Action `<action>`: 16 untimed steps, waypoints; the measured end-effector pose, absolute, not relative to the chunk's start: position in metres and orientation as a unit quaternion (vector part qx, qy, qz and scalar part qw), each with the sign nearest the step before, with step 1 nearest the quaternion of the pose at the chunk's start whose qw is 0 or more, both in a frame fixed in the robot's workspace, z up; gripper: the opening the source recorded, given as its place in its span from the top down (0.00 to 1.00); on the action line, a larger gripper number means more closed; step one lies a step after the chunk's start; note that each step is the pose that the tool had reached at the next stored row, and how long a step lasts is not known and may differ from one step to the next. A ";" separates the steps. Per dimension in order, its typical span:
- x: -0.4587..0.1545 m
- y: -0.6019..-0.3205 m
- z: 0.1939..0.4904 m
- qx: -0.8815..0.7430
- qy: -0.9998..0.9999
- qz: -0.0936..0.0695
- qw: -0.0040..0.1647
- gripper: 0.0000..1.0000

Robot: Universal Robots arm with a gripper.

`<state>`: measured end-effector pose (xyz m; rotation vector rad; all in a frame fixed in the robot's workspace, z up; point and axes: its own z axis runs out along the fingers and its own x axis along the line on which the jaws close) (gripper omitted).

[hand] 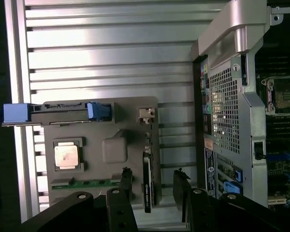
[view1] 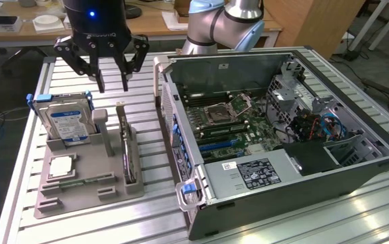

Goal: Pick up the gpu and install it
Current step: 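Pick up the gpu and move the gpu toward the slot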

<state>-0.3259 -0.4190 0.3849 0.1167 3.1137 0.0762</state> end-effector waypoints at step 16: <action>-0.326 -0.426 0.379 0.037 0.999 0.025 0.012 0.53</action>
